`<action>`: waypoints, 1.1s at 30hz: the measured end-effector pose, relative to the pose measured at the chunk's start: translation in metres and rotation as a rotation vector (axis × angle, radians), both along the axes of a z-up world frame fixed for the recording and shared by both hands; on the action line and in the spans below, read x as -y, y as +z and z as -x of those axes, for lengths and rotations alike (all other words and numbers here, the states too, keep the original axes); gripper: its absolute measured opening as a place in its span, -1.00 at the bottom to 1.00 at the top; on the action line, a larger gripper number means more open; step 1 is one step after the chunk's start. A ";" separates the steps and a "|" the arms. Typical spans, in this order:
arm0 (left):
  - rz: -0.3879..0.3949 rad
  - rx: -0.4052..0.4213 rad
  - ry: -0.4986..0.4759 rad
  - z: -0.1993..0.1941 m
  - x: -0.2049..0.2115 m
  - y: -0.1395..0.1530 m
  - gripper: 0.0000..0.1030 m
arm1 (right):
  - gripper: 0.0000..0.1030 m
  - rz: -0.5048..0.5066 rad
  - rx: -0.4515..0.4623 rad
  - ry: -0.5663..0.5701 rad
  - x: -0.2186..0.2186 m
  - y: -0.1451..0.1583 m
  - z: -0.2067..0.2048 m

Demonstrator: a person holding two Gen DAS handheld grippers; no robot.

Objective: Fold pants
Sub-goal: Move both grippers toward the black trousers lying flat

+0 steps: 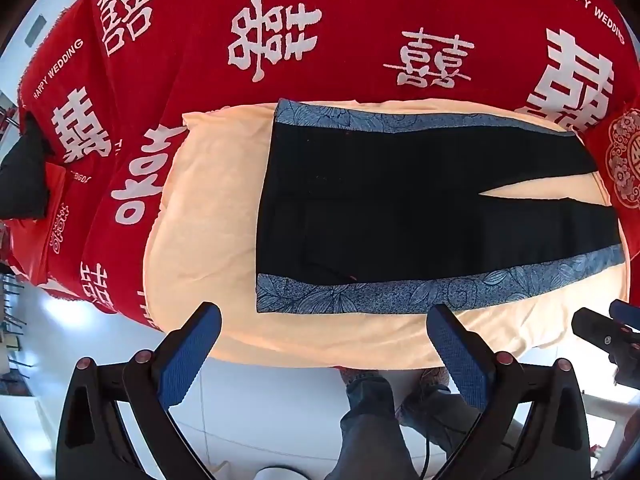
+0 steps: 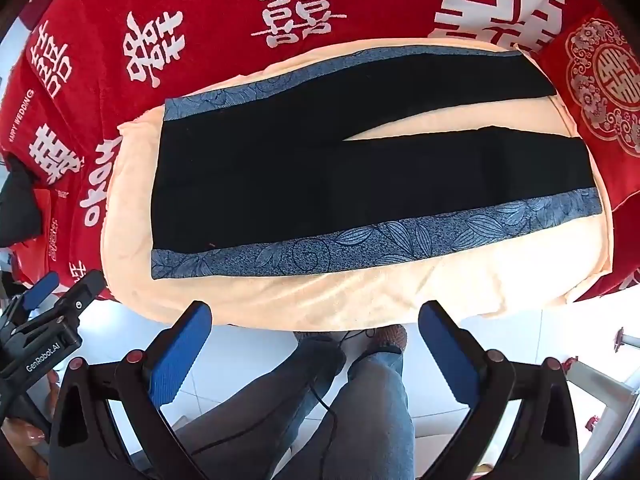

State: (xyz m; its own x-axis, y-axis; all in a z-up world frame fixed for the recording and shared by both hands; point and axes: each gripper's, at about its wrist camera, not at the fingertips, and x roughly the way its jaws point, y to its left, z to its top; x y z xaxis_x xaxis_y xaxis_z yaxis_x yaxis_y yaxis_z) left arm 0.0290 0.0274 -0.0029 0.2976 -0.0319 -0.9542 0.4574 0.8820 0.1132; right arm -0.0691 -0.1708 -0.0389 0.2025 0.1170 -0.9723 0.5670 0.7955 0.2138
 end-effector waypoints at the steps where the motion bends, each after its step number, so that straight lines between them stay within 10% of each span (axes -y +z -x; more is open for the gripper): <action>1: -0.002 -0.002 0.001 0.000 0.001 0.000 1.00 | 1.00 0.000 -0.001 0.000 0.000 0.001 0.000; 33: 0.027 -0.035 0.046 -0.013 -0.003 -0.006 1.00 | 1.00 0.041 0.004 0.002 0.001 0.002 -0.008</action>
State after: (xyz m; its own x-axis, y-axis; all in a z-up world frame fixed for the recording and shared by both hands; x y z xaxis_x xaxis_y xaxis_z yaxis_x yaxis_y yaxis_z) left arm 0.0418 0.0303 -0.0089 0.2654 -0.0450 -0.9631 0.4197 0.9047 0.0734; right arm -0.0614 -0.1719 -0.0372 0.2061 0.0774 -0.9755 0.5647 0.8047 0.1832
